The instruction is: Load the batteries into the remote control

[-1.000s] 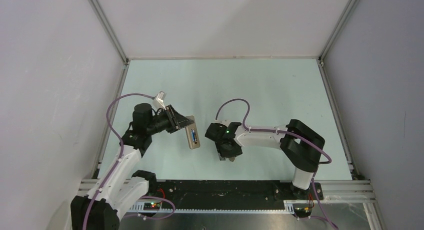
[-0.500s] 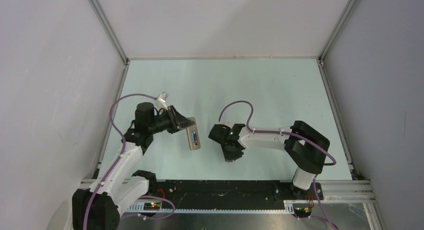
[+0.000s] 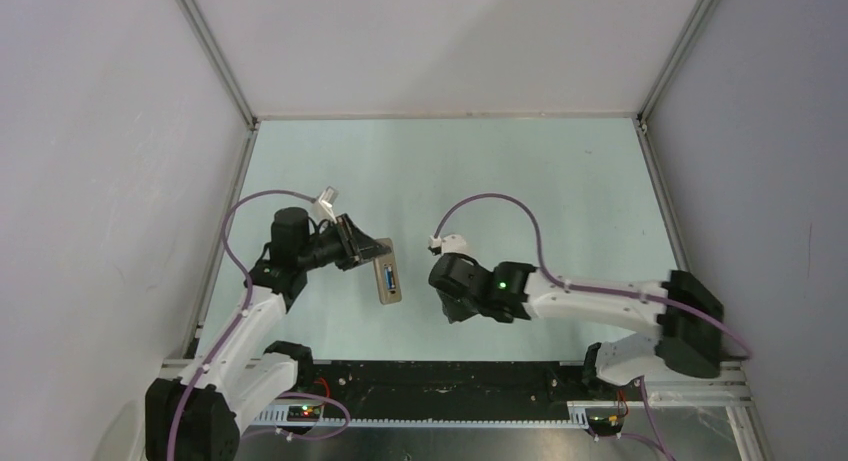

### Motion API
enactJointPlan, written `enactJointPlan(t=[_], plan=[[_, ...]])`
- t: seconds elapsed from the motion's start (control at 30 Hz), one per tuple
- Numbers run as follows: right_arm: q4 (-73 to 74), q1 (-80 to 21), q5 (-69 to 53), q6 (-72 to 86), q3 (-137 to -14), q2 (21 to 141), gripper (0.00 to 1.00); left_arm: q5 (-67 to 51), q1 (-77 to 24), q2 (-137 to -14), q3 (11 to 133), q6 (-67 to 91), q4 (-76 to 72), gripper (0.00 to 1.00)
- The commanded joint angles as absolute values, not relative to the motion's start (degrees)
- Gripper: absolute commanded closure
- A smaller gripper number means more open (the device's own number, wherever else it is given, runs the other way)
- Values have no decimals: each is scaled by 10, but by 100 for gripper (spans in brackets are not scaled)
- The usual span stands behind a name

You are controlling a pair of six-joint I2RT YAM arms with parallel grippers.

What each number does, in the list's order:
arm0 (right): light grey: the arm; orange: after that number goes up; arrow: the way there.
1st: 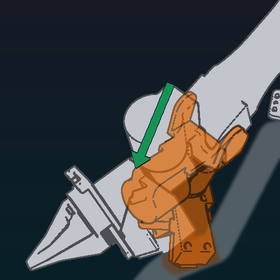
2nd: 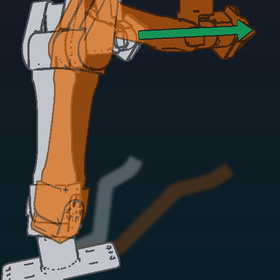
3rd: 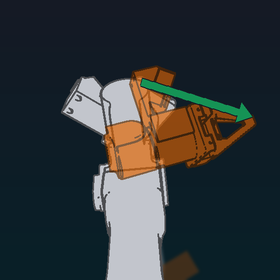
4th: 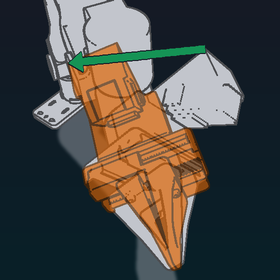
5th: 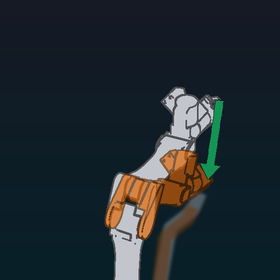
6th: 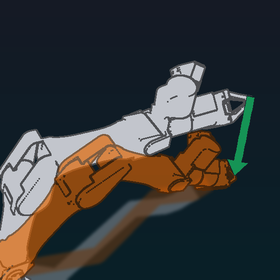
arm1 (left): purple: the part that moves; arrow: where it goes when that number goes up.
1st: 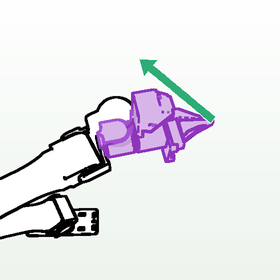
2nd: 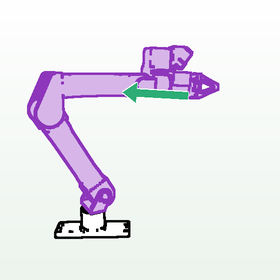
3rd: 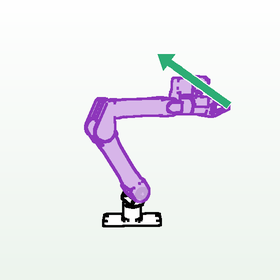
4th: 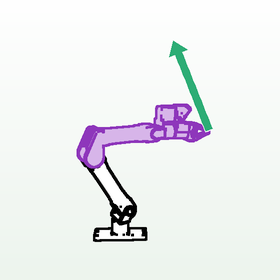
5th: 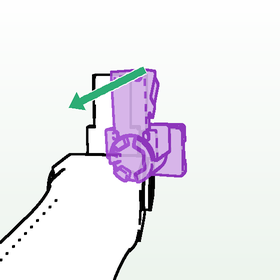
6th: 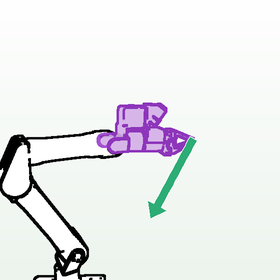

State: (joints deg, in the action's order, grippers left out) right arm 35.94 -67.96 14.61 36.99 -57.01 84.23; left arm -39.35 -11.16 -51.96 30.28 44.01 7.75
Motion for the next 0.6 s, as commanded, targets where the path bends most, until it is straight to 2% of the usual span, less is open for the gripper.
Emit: enactJointPlan(t=[0.0, 0.23, 0.57], plan=[[262, -719, 193, 320, -572, 744, 80, -414, -109, -495, 315, 435, 35, 100], [174, -751, 196, 308, -587, 708, 80, -407, -124, -462, 337, 426, 8, 100], [204, -763, 216, 333, -680, 760, 80, -262, -219, -340, 333, 335, -12, 100]])
